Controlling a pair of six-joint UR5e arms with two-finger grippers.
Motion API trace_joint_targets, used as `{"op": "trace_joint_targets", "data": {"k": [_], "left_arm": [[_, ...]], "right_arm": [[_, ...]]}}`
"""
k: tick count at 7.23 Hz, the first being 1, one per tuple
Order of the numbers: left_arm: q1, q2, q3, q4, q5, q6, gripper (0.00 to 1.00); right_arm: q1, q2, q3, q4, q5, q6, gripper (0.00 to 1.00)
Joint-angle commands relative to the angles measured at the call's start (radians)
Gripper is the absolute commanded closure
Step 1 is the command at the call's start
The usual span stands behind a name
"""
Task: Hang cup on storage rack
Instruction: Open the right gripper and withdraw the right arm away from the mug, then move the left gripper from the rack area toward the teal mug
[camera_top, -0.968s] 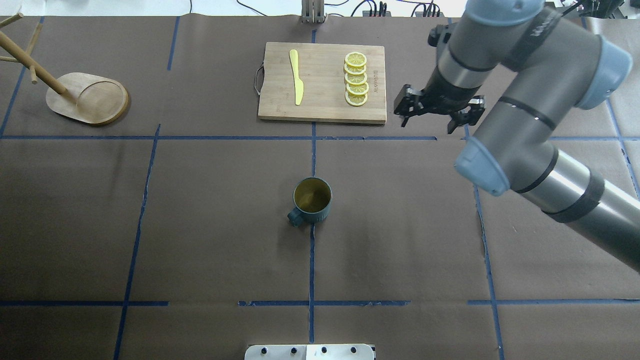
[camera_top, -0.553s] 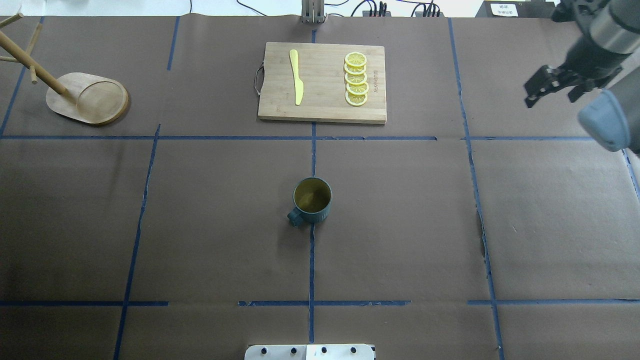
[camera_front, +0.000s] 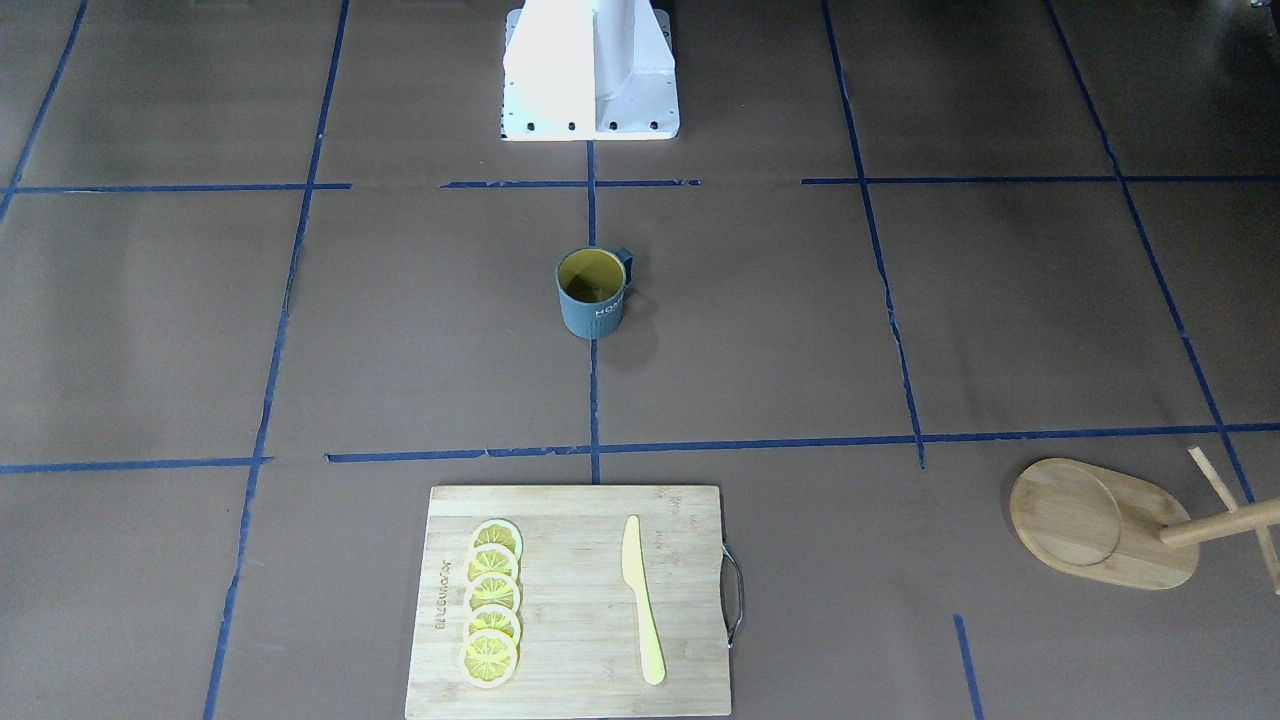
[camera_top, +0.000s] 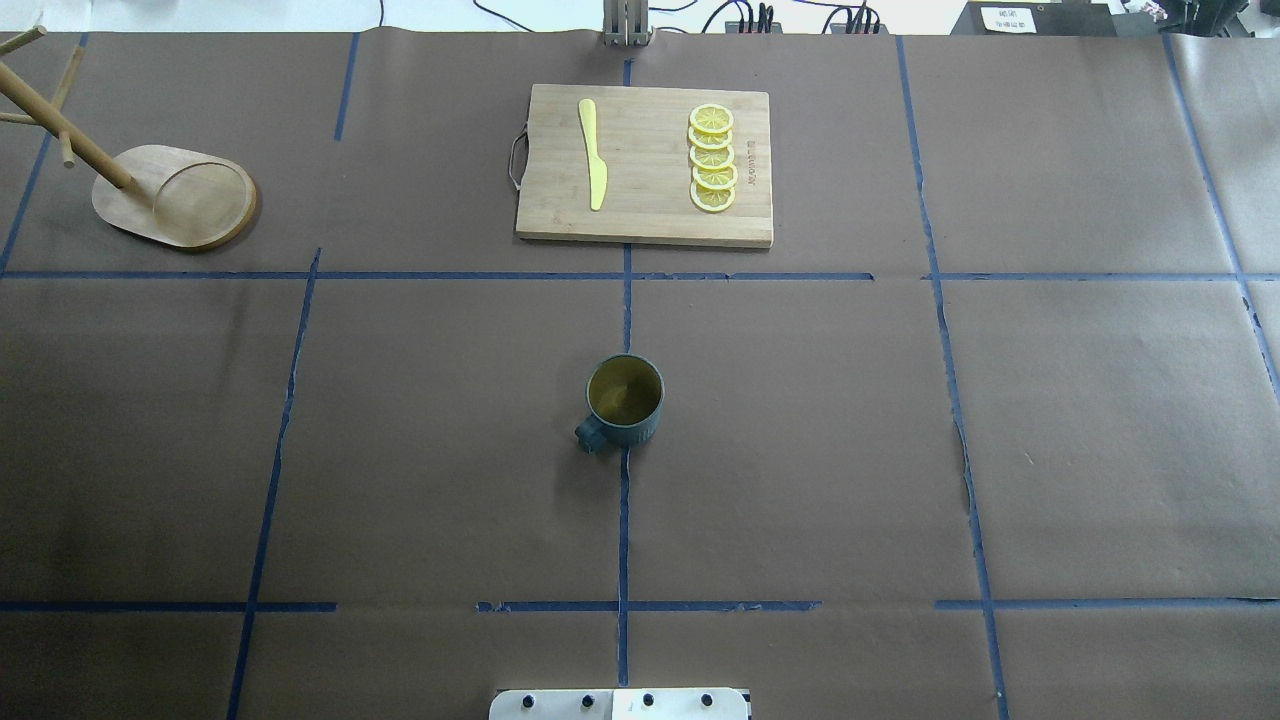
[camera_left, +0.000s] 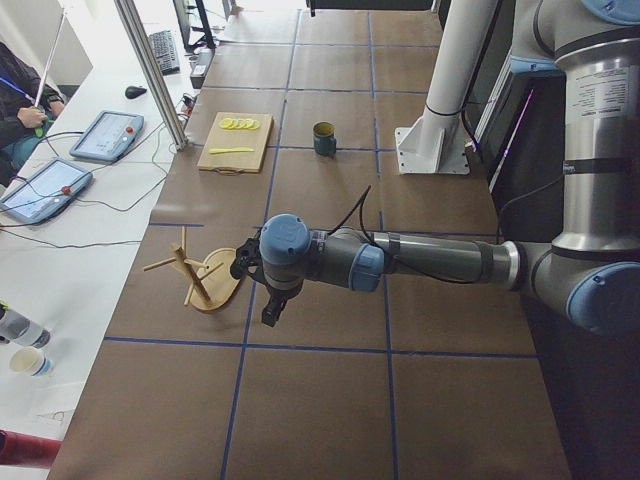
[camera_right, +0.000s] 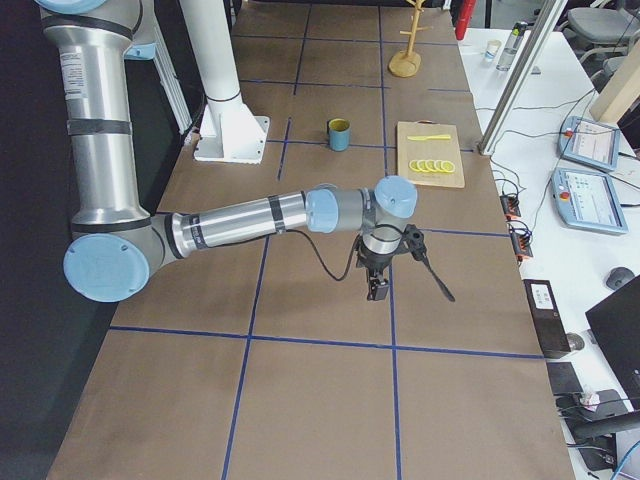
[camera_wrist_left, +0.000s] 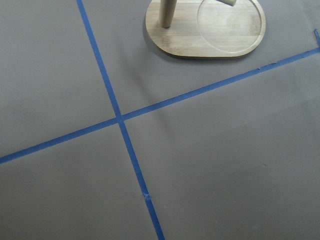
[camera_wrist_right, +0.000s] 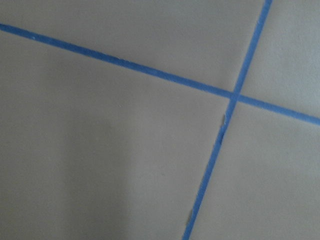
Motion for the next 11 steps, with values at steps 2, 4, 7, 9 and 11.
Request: {"op": "trace_joint_targets", "data": {"k": [2, 4, 7, 9, 11], "left_arm": [[0.153, -0.040, -0.049, -0.178, -0.077, -0.192, 0.00], [0.311, -0.070, -0.048, -0.598, 0.028, -0.512, 0.00], [0.699, -0.193, -0.045, -0.818, 0.448, -0.748, 0.00], [0.877, -0.273, -0.034, -0.818, 0.689, -0.748, 0.00], [1.049, -0.314, -0.022, -0.820, 0.837, -0.736, 0.00]], "right_arm": [[0.037, -0.148, 0.044, 0.114, -0.004, 0.072, 0.00], [0.037, -0.180, 0.044, 0.214, -0.002, 0.137, 0.00], [0.037, -0.182, 0.051, 0.214, -0.002, 0.136, 0.00], [0.037, -0.182, 0.055, 0.214, -0.002, 0.136, 0.00], [0.037, -0.180, 0.058, 0.214, -0.002, 0.136, 0.00]]}}
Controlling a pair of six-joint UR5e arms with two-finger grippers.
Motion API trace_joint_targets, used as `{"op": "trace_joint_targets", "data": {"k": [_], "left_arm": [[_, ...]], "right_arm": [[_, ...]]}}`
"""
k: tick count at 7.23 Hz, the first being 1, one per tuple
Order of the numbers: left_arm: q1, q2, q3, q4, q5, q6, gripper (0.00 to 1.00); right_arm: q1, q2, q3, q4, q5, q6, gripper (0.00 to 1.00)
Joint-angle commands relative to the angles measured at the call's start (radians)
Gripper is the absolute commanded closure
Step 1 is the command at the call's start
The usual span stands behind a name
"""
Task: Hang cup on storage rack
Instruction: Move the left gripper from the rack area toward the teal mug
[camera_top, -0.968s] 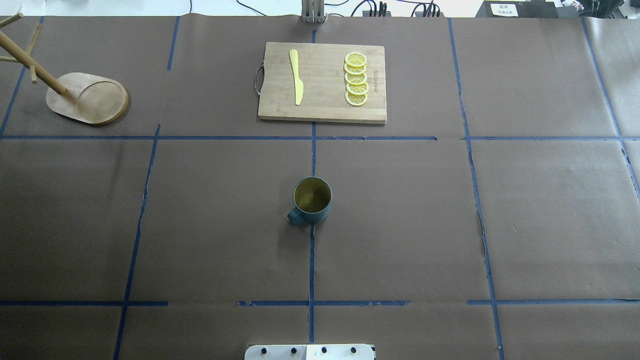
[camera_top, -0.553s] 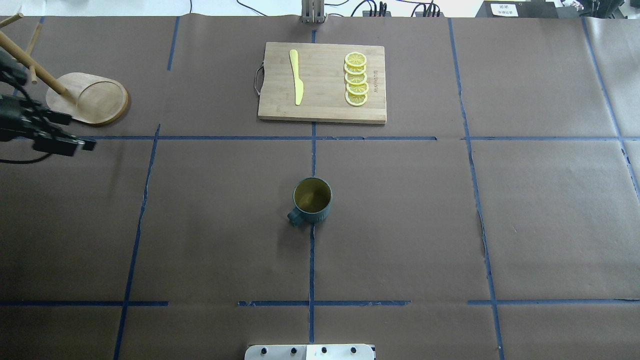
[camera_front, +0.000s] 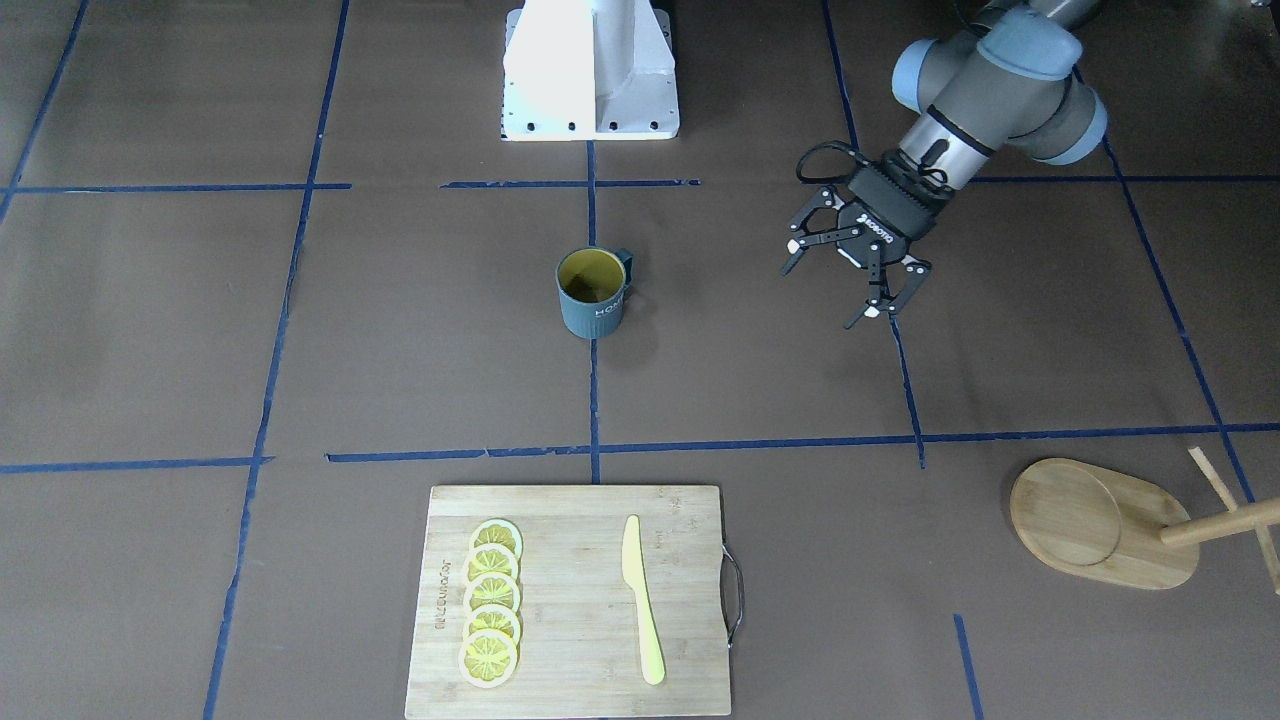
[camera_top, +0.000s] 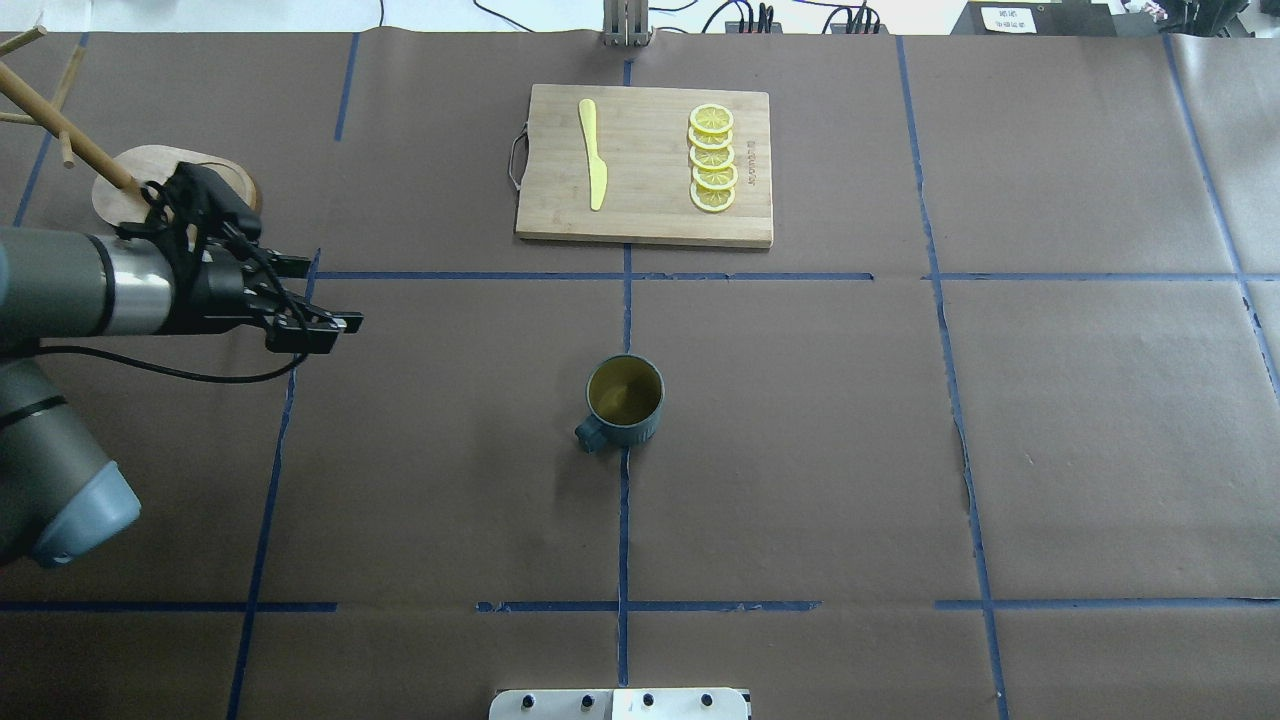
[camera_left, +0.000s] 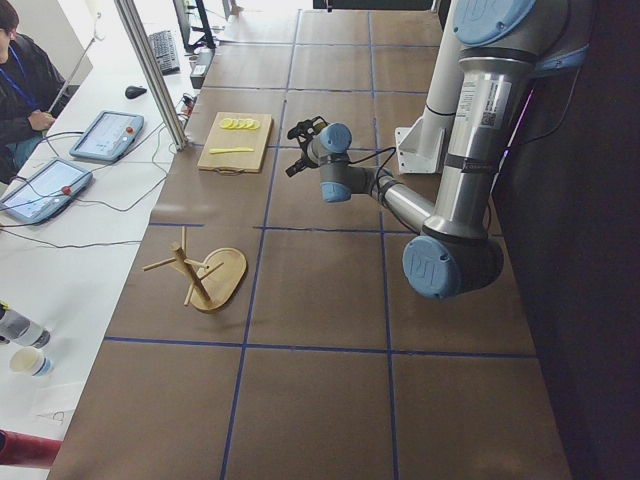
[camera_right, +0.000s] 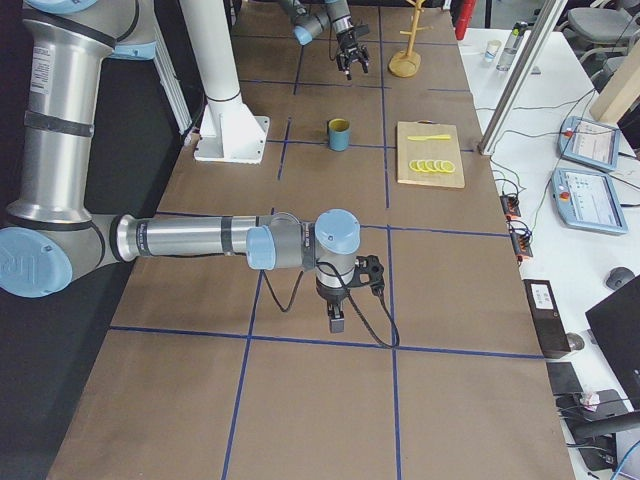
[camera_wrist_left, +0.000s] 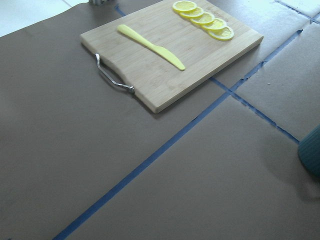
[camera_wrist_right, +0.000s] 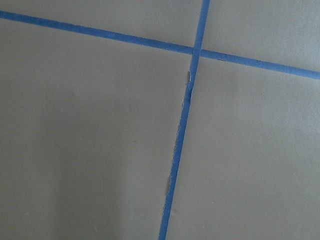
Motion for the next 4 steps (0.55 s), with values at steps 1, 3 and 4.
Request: {"op": "trace_joint_targets", "data": {"k": [1, 3, 4], "left_arm": [[0.224, -0.041, 0.008, 0.000, 0.233, 0.005, 0.00], [0.342, -0.139, 0.093, -0.002, 0.406, 0.002, 0.00], [0.344, -0.162, 0.123, 0.000, 0.408, -0.001, 0.00]], "right_arm": [[0.000, 0.003, 0.003, 0.000, 0.000, 0.000, 0.00], [0.000, 0.001, 0.007, 0.000, 0.002, 0.002, 0.00], [0.000, 0.001, 0.007, 0.000, 0.002, 0.002, 0.00]]}}
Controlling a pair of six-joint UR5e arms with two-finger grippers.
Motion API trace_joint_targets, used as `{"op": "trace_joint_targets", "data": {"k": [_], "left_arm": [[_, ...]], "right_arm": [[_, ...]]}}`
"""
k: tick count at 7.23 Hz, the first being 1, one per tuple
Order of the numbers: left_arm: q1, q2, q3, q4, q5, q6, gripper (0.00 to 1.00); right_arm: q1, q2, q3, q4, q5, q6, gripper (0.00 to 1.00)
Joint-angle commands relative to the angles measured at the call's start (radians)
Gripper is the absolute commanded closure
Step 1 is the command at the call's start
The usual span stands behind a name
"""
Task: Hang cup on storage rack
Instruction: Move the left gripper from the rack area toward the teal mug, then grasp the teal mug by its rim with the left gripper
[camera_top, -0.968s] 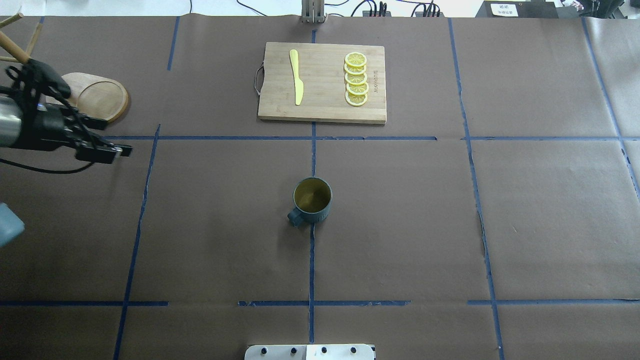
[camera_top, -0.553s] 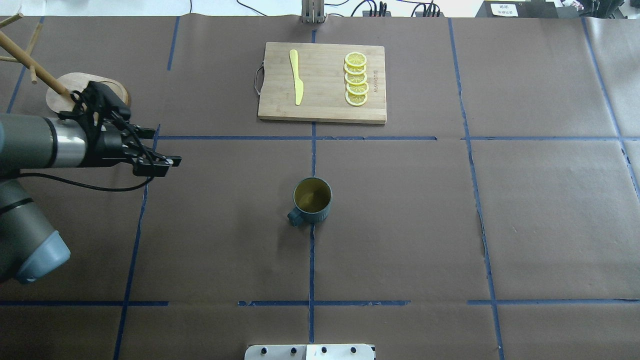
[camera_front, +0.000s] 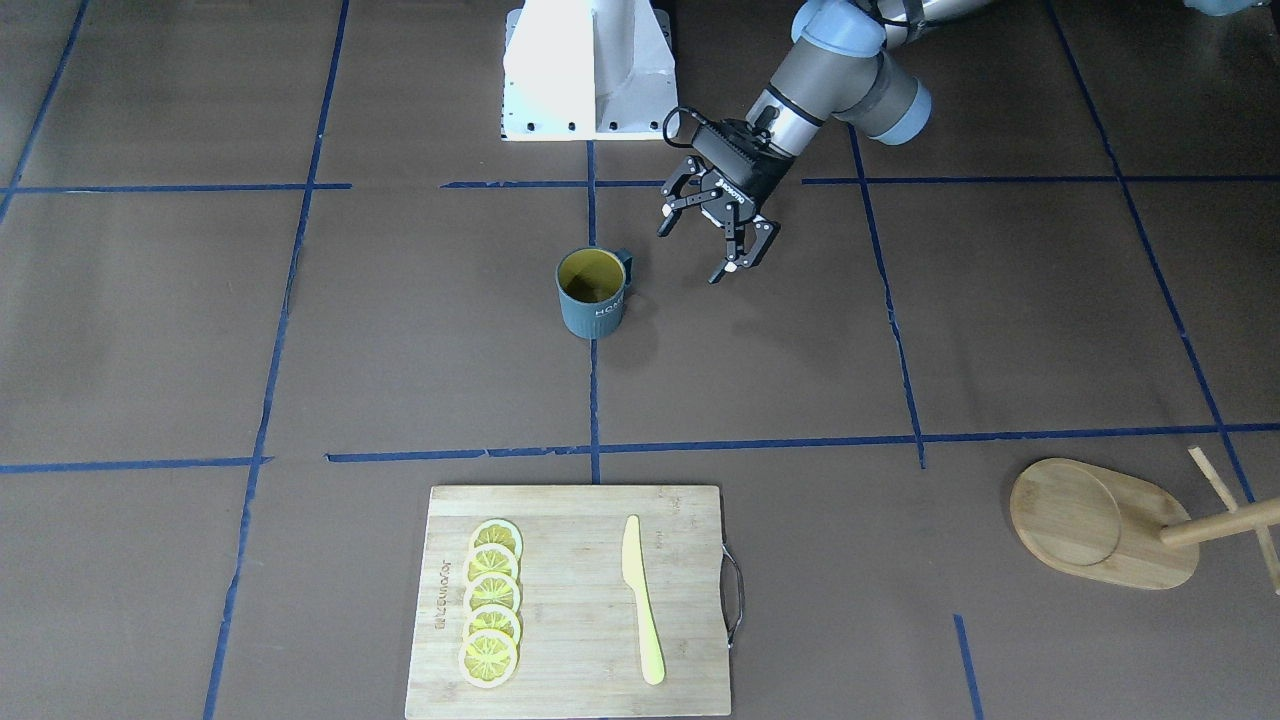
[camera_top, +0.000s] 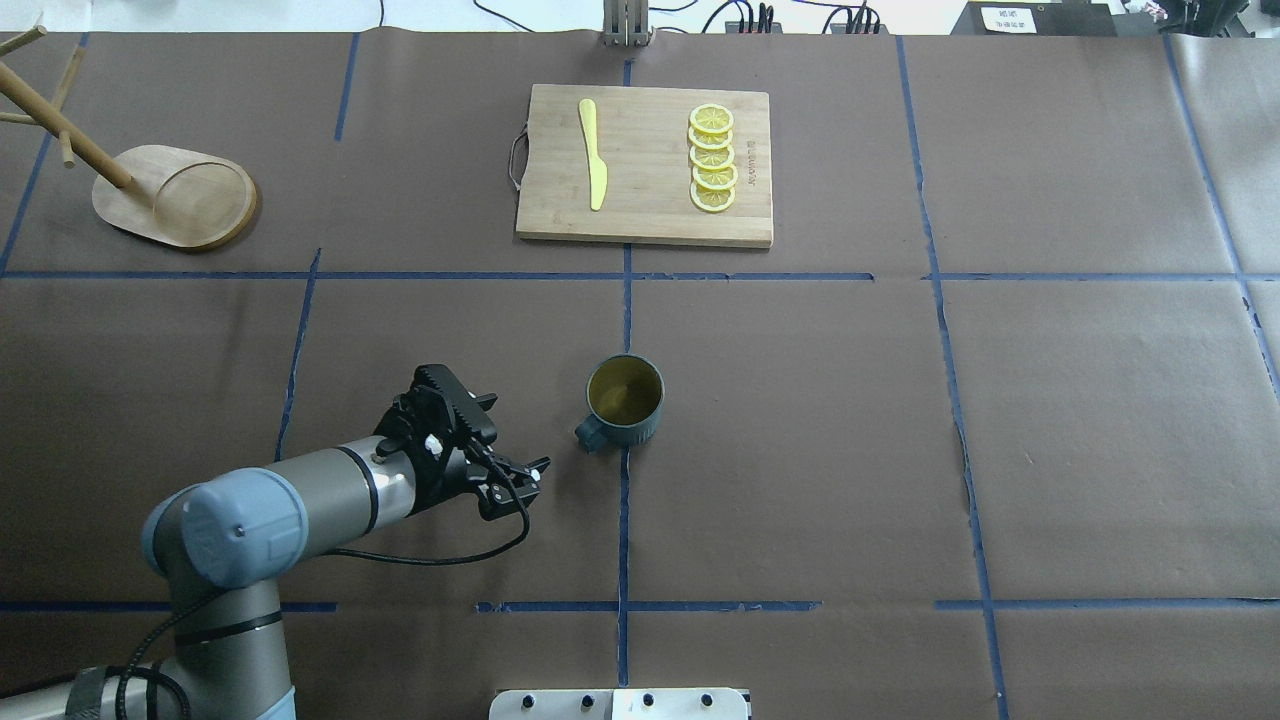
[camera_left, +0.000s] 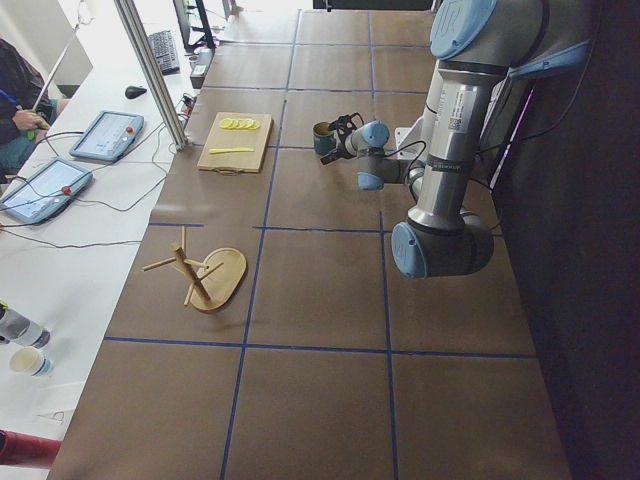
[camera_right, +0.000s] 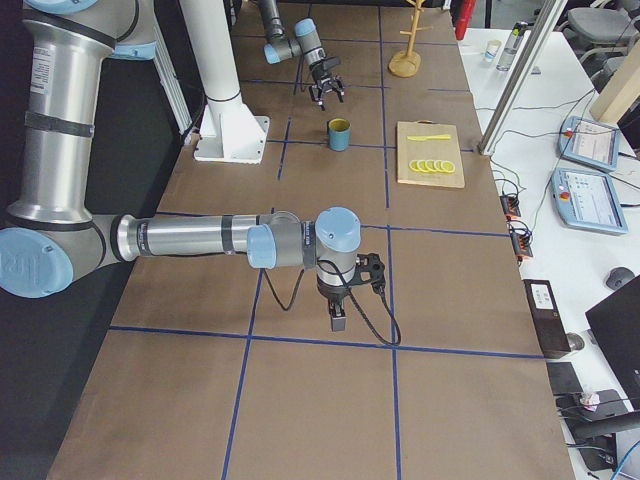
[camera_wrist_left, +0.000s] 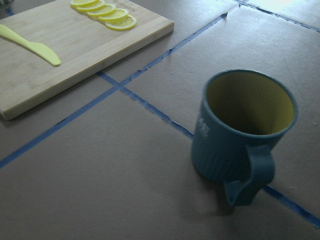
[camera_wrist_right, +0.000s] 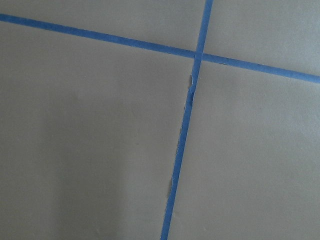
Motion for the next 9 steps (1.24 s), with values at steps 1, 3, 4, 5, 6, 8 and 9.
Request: {"op": "trace_joint_targets", "data": {"k": [1, 3, 4, 5, 6, 8, 9], "left_arm": [[0.024, -0.059, 0.060, 0.001, 0.036, -0.001, 0.01], [0.027, -0.134, 0.130, -0.002, 0.036, 0.002, 0.01], [0.027, -0.136, 0.132, -0.004, 0.036, 0.002, 0.01], [0.024, -0.136, 0.132, -0.002, 0.034, 0.003, 0.03], [0.014, -0.137, 0.134, 0.001, 0.034, 0.005, 0.13], [0.007, -0.143, 0.135, 0.004, 0.033, 0.003, 0.21], [0.007, -0.156, 0.137, 0.005, 0.031, 0.003, 0.22]], "right_arm": [[0.000, -0.001, 0.001, 0.000, 0.001, 0.000, 0.00], [0.000, 0.001, 0.001, 0.000, 0.001, 0.000, 0.00], [0.000, 0.001, 0.001, 0.000, 0.001, 0.000, 0.00], [0.000, 0.001, 0.001, 0.000, -0.001, 0.000, 0.00], [0.000, 0.001, 0.001, 0.000, -0.001, 0.000, 0.00], [0.000, 0.001, 0.001, 0.000, -0.001, 0.000, 0.00], [0.000, 0.001, -0.001, 0.000, -0.001, 0.000, 0.00]]}}
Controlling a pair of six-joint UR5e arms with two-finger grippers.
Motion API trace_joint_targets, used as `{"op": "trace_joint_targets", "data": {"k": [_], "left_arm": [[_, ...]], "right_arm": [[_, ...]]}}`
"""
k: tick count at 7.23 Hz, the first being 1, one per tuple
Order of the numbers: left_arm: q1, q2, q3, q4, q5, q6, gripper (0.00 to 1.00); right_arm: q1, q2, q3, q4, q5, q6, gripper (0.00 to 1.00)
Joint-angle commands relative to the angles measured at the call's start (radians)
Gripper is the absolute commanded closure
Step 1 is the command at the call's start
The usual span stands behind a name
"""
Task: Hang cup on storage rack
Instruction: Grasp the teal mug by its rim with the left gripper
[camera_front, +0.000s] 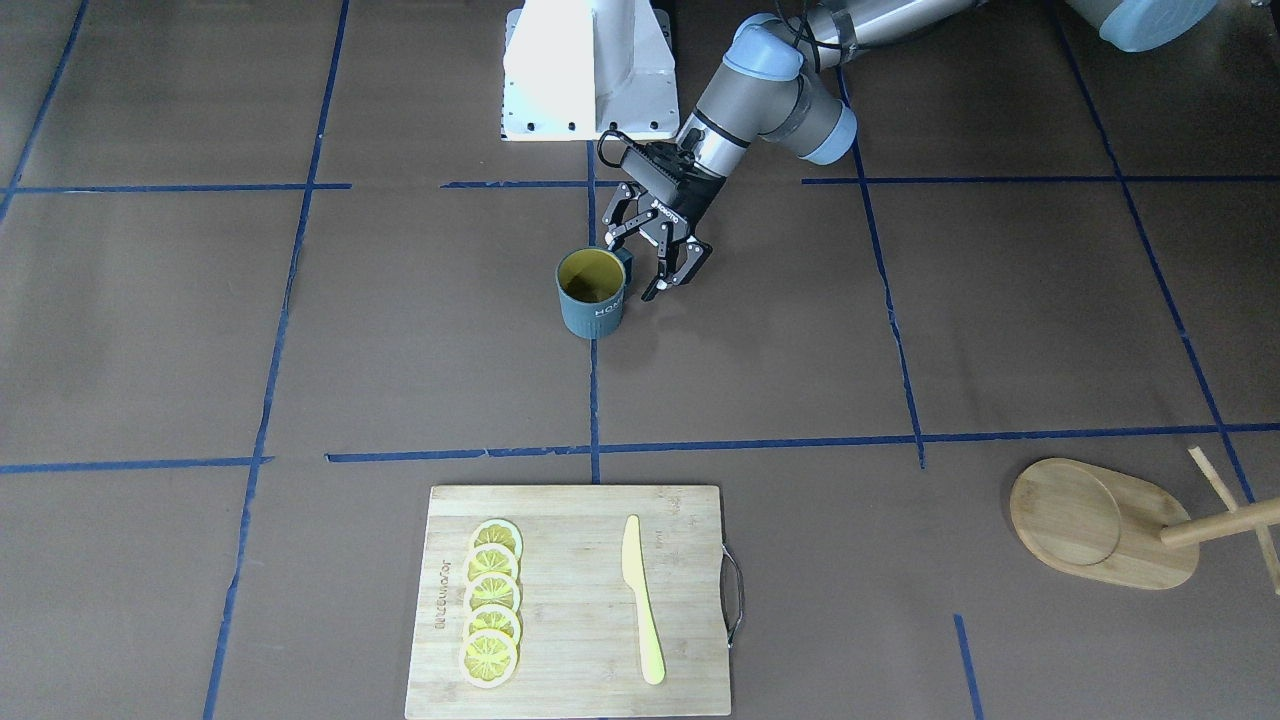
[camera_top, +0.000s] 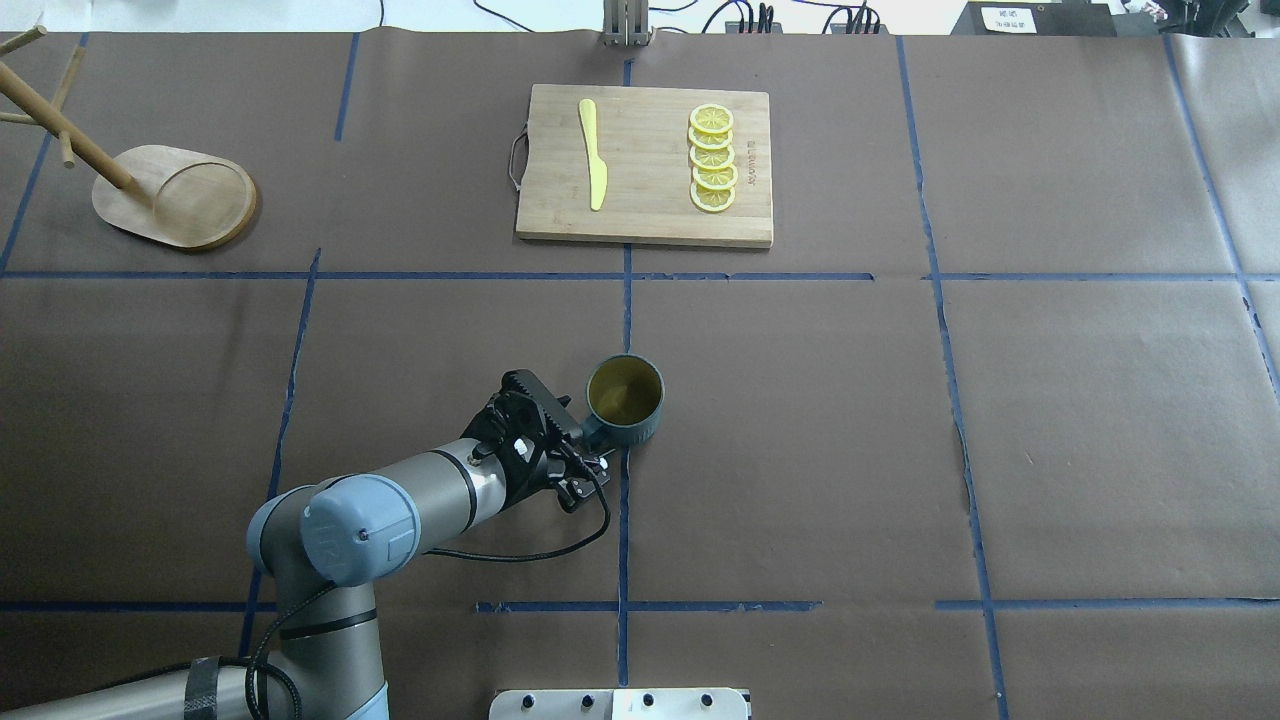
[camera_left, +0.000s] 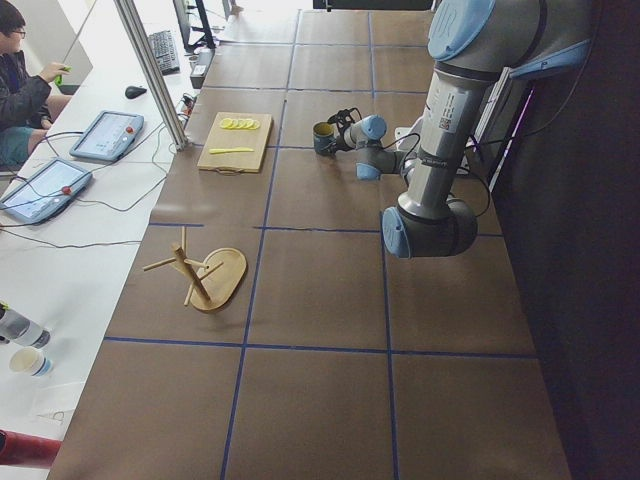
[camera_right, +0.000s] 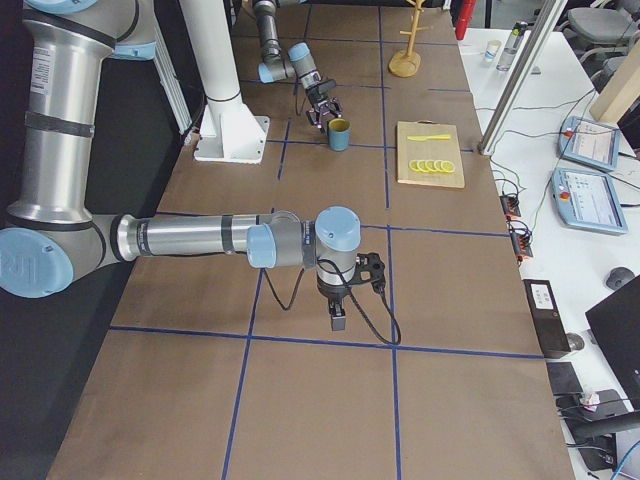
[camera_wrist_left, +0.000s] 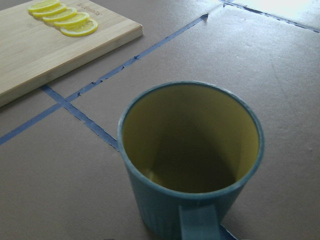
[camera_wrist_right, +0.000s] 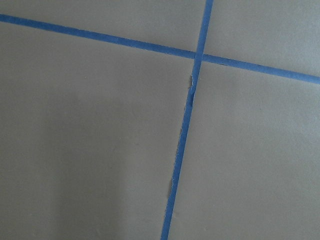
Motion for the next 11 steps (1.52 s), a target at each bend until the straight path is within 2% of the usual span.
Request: {"op": "trace_joint_targets", "data": {"k": [1, 2, 4, 5, 6, 7, 9, 11], "left_arm": [[-0.001, -0.024, 0.018, 0.002, -0.003, -0.001, 0.23], [-0.001, -0.028, 0.026, 0.002, -0.003, -0.001, 0.26], [-0.001, -0.033, 0.048, 0.003, -0.006, -0.001, 0.47], [-0.001, -0.033, 0.049, 0.004, -0.009, 0.003, 0.65], [-0.001, -0.033, 0.048, 0.002, -0.009, 0.001, 0.90], [-0.003, -0.033, 0.040, -0.004, -0.009, -0.005, 0.99], [-0.036, -0.033, -0.022, -0.004, -0.009, -0.074, 1.00], [-0.095, -0.016, -0.047, -0.004, -0.012, -0.340, 1.00]], "right_arm": [[0.000, 0.000, -0.001, 0.000, 0.000, 0.000, 0.00], [0.000, 0.000, -0.001, 0.000, 0.000, 0.000, 0.00], [0.000, 0.000, -0.001, 0.000, 0.000, 0.000, 0.00], [0.000, 0.000, 0.000, 0.000, 0.000, 0.000, 0.00], [0.000, 0.000, 0.000, 0.000, -0.002, 0.000, 0.00], [0.000, 0.002, 0.000, 0.000, -0.002, 0.000, 0.00], [0.000, 0.003, 0.000, 0.000, 0.000, 0.000, 0.00], [0.000, 0.003, -0.001, 0.000, 0.000, 0.000, 0.00]]}}
